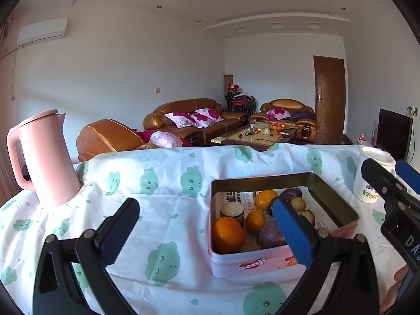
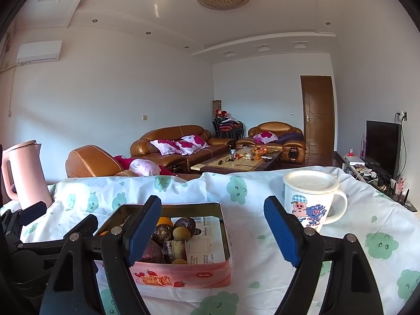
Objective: Organize fruits
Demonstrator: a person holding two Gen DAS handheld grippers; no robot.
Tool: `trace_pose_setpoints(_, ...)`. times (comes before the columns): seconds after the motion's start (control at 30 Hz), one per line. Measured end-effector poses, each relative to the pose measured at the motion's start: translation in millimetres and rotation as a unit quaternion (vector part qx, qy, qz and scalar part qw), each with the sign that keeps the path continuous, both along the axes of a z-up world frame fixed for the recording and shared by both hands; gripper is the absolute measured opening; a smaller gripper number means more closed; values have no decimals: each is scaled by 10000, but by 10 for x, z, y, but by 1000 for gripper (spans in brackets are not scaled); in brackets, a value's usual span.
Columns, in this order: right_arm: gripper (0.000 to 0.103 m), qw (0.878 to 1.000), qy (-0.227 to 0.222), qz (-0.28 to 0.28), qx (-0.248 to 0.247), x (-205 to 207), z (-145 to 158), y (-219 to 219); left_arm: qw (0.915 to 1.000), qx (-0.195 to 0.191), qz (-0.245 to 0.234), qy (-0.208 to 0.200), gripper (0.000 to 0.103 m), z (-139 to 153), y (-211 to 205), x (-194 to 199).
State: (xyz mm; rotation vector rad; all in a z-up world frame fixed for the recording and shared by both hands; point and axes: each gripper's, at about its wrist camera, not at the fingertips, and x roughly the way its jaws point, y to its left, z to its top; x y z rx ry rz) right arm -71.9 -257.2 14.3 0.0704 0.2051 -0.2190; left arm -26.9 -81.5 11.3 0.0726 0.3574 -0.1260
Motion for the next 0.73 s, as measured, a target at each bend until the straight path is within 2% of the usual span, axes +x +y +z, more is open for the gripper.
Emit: trace_pose_setpoints(0.73, 82, 9999, 84, -55, 31, 20, -1, -12, 9999, 72, 59, 65, 103, 0, -1, 28)
